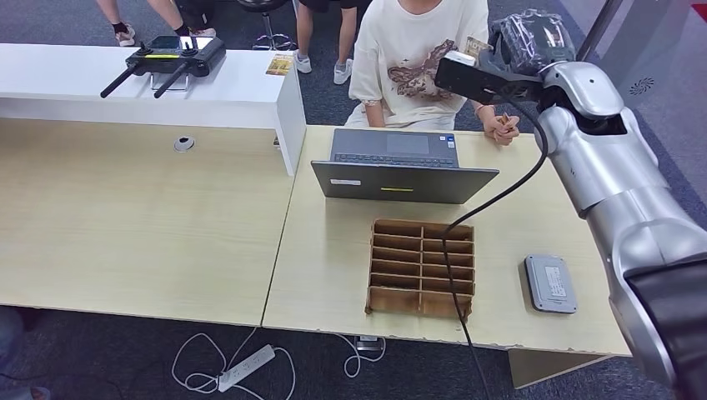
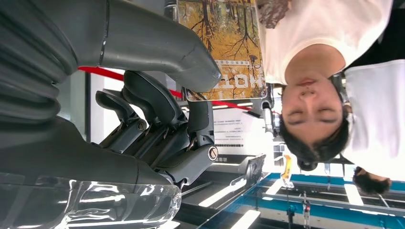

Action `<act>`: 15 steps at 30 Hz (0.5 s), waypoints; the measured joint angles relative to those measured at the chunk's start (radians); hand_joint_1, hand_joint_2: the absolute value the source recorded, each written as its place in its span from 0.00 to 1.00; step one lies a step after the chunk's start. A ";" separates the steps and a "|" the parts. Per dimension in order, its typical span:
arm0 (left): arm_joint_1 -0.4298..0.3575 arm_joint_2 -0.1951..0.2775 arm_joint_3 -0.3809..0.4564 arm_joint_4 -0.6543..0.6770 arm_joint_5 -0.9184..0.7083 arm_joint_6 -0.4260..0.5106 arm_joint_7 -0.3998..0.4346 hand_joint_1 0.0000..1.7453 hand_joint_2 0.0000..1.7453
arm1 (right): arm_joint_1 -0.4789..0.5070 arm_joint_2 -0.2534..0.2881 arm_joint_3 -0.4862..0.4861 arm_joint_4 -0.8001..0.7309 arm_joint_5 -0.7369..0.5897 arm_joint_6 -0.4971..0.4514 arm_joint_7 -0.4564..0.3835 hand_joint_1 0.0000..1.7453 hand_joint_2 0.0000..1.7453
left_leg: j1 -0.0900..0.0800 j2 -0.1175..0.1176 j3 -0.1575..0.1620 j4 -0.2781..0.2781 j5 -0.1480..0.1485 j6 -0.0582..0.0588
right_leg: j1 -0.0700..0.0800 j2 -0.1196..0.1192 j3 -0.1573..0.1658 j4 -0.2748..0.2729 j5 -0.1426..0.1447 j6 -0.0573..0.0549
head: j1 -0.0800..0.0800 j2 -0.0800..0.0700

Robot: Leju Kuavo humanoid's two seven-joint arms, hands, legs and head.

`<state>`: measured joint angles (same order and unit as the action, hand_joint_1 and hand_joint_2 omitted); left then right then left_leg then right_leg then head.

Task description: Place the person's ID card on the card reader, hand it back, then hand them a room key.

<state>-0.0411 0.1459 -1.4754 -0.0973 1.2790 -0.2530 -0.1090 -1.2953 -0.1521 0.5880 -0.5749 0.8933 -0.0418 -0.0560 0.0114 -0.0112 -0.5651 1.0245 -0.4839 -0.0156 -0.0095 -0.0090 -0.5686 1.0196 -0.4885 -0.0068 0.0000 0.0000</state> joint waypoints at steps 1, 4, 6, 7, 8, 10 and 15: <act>-0.001 0.000 -0.002 0.000 -0.002 0.000 0.002 0.00 0.00 | -0.006 0.001 0.001 0.013 0.005 -0.002 0.000 1.00 1.00 | 0.000 0.000 0.000 0.000 0.000 0.000 | 0.000 0.000 0.000 0.000 0.000 0.000 | 0.000 0.000; -0.005 0.002 -0.006 -0.001 -0.011 -0.002 0.006 0.00 0.00 | -0.019 0.004 0.002 0.048 0.018 -0.013 0.004 1.00 1.00 | 0.000 0.000 0.000 0.000 0.000 0.000 | 0.000 0.000 0.000 0.000 0.000 0.000 | 0.000 0.000; -0.009 0.004 -0.007 -0.003 -0.017 -0.002 0.009 0.00 0.00 | -0.025 0.006 0.003 0.066 0.026 -0.017 0.009 1.00 1.00 | 0.000 0.000 0.000 0.000 0.000 0.000 | 0.000 0.000 0.000 0.000 0.000 0.000 | 0.000 0.000; -0.010 0.005 -0.008 -0.004 -0.019 -0.003 0.010 0.00 0.00 | -0.026 0.006 0.003 0.073 0.031 -0.019 0.012 1.00 1.00 | 0.000 0.000 0.000 0.000 0.000 0.000 | 0.000 0.000 0.000 0.000 0.000 0.000 | 0.000 0.000; -0.012 0.005 -0.009 -0.005 -0.021 -0.003 0.012 0.00 0.00 | -0.027 0.006 0.003 0.080 0.036 -0.021 0.014 1.00 1.00 | 0.000 0.000 0.000 0.000 0.000 0.000 | 0.000 0.000 0.000 0.000 0.000 0.000 | 0.000 0.000; -0.015 0.006 -0.010 -0.005 -0.025 -0.003 0.015 0.00 0.00 | -0.029 0.006 0.003 0.093 0.045 -0.026 0.019 1.00 1.00 | 0.000 0.000 0.000 0.000 0.000 0.000 | 0.000 0.000 0.000 0.000 0.000 0.000 | 0.000 0.000; -0.020 0.008 -0.011 -0.007 -0.031 -0.006 0.018 0.00 0.00 | -0.029 0.006 0.003 0.116 0.066 -0.035 0.032 1.00 1.00 | 0.000 0.000 0.000 0.000 0.000 0.000 | 0.000 0.000 0.000 0.000 0.000 0.000 | 0.000 0.000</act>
<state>-0.0608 0.1541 -1.4867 -0.1047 1.2482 -0.2588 -0.0911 -1.3248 -0.1457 0.5913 -0.4592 0.9591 -0.0764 -0.0242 0.0114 -0.0111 -0.5647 1.0247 -0.4838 -0.0156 -0.0095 -0.0087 -0.5686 1.0196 -0.4883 -0.0068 0.0000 0.0000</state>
